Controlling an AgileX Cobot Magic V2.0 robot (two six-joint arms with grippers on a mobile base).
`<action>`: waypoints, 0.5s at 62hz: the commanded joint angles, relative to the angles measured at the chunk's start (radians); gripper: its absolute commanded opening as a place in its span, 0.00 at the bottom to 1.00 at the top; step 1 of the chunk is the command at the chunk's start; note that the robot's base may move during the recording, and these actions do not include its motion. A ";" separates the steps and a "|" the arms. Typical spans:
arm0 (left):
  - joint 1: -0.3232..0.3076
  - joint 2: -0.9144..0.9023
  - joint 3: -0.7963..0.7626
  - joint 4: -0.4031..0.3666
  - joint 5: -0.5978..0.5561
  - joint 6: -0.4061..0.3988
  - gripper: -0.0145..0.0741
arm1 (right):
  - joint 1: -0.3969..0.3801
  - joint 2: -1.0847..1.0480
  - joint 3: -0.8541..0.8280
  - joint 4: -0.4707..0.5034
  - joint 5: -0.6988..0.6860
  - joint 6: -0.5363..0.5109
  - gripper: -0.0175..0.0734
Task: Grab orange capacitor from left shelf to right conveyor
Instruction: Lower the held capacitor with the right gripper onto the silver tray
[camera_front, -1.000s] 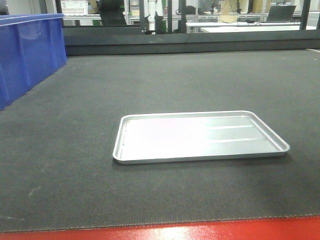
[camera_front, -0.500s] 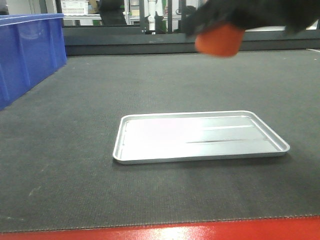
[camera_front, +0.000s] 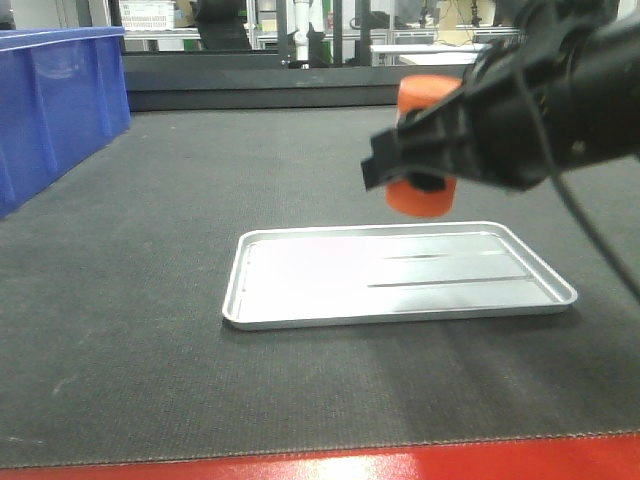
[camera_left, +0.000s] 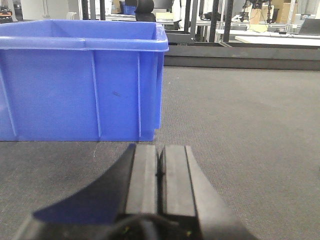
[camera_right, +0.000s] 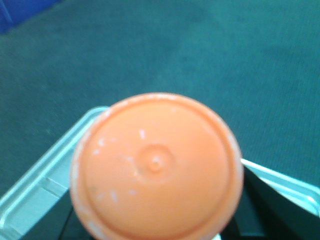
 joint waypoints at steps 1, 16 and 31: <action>-0.002 -0.007 0.022 -0.002 -0.091 -0.007 0.02 | -0.007 0.002 -0.033 0.001 -0.133 -0.011 0.26; -0.002 -0.007 0.022 -0.002 -0.091 -0.007 0.02 | -0.007 0.080 -0.033 0.001 -0.202 -0.011 0.26; -0.002 -0.007 0.022 -0.002 -0.091 -0.007 0.02 | 0.012 0.142 -0.041 0.001 -0.200 0.002 0.26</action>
